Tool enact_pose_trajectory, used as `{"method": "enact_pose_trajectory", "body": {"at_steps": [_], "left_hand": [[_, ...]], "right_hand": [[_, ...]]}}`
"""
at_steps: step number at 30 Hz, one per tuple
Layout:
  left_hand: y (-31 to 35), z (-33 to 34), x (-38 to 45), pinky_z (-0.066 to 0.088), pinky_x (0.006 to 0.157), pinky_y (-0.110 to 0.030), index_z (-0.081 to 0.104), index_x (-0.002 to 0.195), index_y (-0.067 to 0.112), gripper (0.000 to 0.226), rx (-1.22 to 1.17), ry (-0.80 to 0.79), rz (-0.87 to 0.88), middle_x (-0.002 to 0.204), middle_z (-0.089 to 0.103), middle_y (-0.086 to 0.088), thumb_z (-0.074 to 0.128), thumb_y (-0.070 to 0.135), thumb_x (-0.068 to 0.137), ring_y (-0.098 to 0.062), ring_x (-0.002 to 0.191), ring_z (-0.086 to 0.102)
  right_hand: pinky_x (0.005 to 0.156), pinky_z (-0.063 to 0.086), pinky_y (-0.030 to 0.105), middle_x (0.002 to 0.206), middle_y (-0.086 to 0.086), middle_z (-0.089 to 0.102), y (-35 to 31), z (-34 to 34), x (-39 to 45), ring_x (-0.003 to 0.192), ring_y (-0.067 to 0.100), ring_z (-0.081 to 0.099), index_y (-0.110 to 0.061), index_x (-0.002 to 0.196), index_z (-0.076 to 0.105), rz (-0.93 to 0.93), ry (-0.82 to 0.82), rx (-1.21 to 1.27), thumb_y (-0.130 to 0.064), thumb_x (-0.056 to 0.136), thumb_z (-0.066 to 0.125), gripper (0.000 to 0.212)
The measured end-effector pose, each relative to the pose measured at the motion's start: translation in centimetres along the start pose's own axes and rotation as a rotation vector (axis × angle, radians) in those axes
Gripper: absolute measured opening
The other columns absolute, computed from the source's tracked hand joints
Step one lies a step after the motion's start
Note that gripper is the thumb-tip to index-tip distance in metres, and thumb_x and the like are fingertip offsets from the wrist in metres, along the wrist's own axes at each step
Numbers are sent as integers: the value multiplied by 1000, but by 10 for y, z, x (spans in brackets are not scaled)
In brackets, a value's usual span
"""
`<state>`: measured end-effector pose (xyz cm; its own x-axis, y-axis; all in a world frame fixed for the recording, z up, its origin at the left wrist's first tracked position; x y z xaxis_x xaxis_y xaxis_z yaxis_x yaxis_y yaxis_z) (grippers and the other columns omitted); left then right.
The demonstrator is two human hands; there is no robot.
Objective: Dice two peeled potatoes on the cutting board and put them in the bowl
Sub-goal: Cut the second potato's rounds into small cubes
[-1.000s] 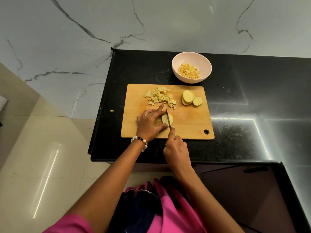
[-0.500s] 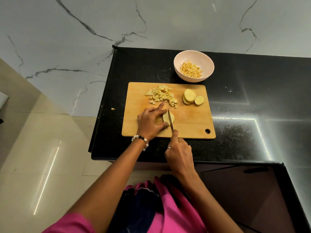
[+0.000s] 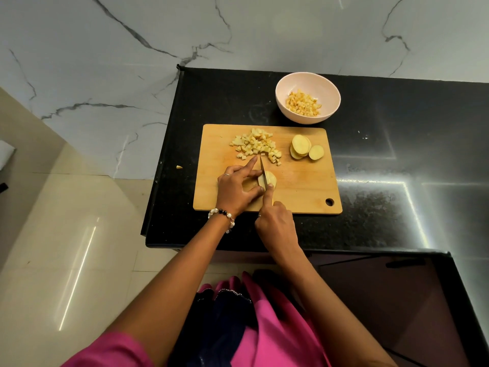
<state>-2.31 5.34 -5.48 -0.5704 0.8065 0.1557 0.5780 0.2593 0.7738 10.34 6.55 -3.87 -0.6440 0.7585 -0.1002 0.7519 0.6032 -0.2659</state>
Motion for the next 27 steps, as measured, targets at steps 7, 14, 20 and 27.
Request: {"method": "enact_pose_trajectory", "body": {"at_steps": [7, 14, 20, 27], "left_hand": [[-1, 1, 0, 41, 96, -44, 40, 142, 24, 80, 20, 20, 5, 106, 70, 14, 78, 30, 71, -16, 111, 48], [-3, 1, 0, 37, 100, -33, 38, 143, 24, 83, 3, -3, -15, 109, 69, 14, 79, 29, 71, -12, 114, 44], [-4, -1, -1, 29, 92, -11, 38, 143, 20, 87, -25, 12, -27, 108, 70, 11, 81, 24, 69, -10, 114, 45], [-5, -2, -1, 31, 90, -12, 39, 142, 18, 82, -27, 42, -16, 101, 72, 10, 80, 28, 72, -9, 110, 47]], "right_hand": [[52, 31, 34, 88, 25, 59, 2, 4, -31, 63, 38, 58, 3, 147, 14, -16, 19, 8, 0, 86, 46, 69], [60, 29, 35, 97, 16, 61, 10, -4, -30, 77, 33, 57, -7, 151, 7, 19, 13, 42, -12, 94, 36, 64], [60, 30, 34, 94, 16, 60, 7, -4, -24, 75, 33, 56, -9, 151, 5, 8, 10, 54, -13, 95, 33, 63], [59, 33, 35, 101, 17, 59, 2, -4, -19, 80, 33, 58, -9, 151, 0, 27, -62, -27, -13, 94, 34, 66]]}}
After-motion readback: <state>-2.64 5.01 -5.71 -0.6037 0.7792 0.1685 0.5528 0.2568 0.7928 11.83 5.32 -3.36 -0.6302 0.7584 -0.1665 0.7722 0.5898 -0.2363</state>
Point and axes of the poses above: each hand's wrist, its own x-axis towards the middle knuckle, its own z-axis out of the palm, y = z × x, the point moved 5 cm from there along x, towards the middle knuckle
